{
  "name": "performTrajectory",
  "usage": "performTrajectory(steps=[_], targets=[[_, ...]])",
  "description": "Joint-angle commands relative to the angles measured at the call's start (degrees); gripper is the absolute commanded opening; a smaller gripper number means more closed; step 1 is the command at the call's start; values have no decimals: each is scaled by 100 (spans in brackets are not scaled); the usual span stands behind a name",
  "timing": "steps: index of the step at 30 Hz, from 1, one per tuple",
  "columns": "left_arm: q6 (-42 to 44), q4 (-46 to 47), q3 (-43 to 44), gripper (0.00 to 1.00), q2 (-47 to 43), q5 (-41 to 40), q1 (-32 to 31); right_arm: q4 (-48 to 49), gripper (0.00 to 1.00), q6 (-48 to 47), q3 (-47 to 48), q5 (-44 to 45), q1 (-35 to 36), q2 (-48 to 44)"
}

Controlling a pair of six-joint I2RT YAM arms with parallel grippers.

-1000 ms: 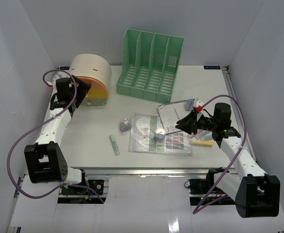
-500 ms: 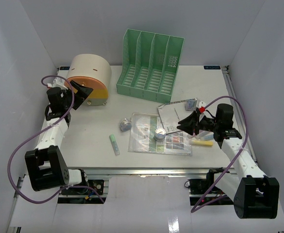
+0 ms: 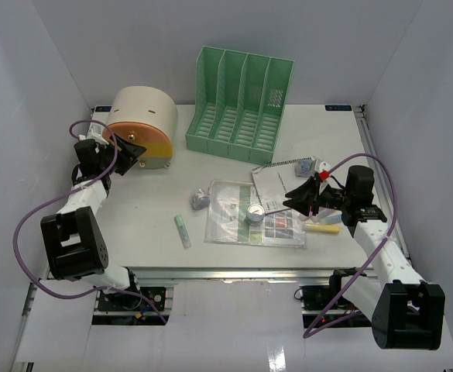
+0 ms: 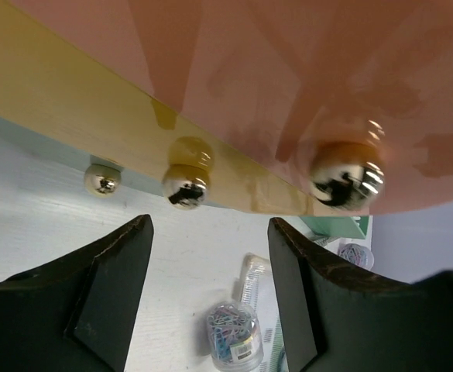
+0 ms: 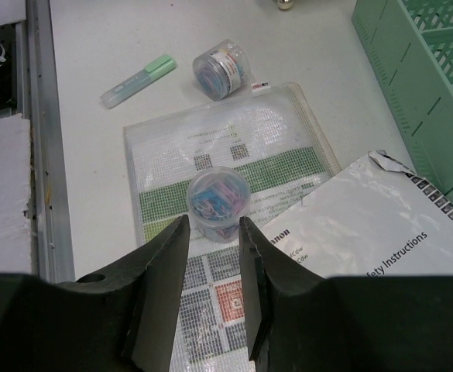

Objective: Organize the desk

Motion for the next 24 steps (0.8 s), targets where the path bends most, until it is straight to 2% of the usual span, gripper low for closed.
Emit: performTrajectory(steps=[1,9,16,24], targets=[[138,-75,392,68,142,-70,42,175,39,-73,-30,-173,-46,-85],[23,-101,700,46,579,-208,42,172,39,-88,-51,-181,-78,-68],[-131,32,401,23,343,-178,40,168,39,-100,-53,-192,-99,-34],[-331,110,-779,17,-1046,-317,42,172,39,-110,-53,-199,-99,-41]])
